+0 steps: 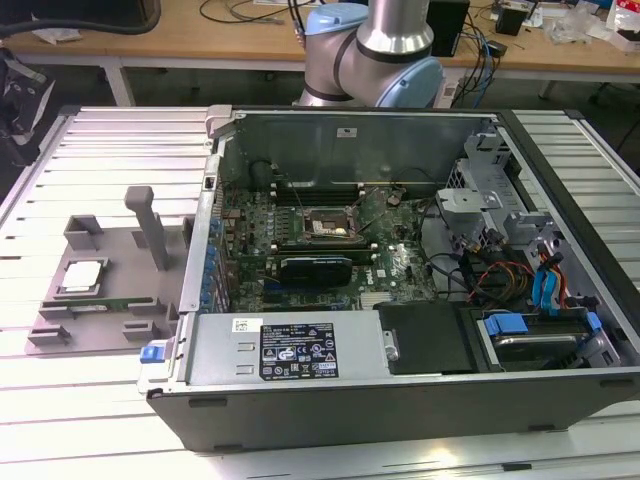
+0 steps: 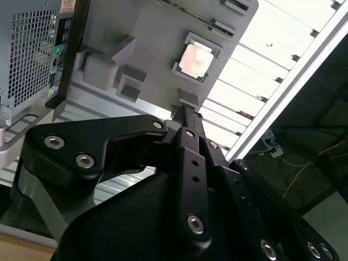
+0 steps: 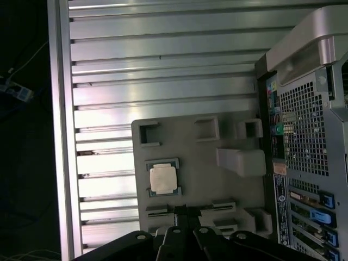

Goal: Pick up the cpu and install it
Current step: 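Reach for the cpu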

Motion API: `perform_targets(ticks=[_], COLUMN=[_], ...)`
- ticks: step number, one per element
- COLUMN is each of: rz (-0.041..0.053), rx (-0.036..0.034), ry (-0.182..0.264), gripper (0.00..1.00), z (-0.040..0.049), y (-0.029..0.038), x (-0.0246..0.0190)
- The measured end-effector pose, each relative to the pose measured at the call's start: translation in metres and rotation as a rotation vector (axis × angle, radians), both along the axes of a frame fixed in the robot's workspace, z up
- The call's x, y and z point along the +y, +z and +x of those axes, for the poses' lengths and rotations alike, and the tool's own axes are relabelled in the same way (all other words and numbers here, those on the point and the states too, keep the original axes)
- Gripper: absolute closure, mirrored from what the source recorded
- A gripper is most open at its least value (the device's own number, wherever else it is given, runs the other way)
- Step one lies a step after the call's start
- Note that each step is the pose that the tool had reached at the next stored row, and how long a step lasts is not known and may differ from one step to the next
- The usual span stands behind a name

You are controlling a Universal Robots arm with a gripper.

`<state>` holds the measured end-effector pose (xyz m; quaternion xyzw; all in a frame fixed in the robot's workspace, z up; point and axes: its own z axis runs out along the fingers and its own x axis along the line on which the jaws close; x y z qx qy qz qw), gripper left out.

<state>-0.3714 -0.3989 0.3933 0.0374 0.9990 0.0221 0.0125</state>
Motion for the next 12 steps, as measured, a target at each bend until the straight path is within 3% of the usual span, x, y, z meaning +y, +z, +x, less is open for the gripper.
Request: perform_targets(ticks=[12], rz=[0.0000], rx=[0.0000], ry=[0.000], gripper=[0.89], z=[-0.0222], y=[0.0000], x=[0.0000])
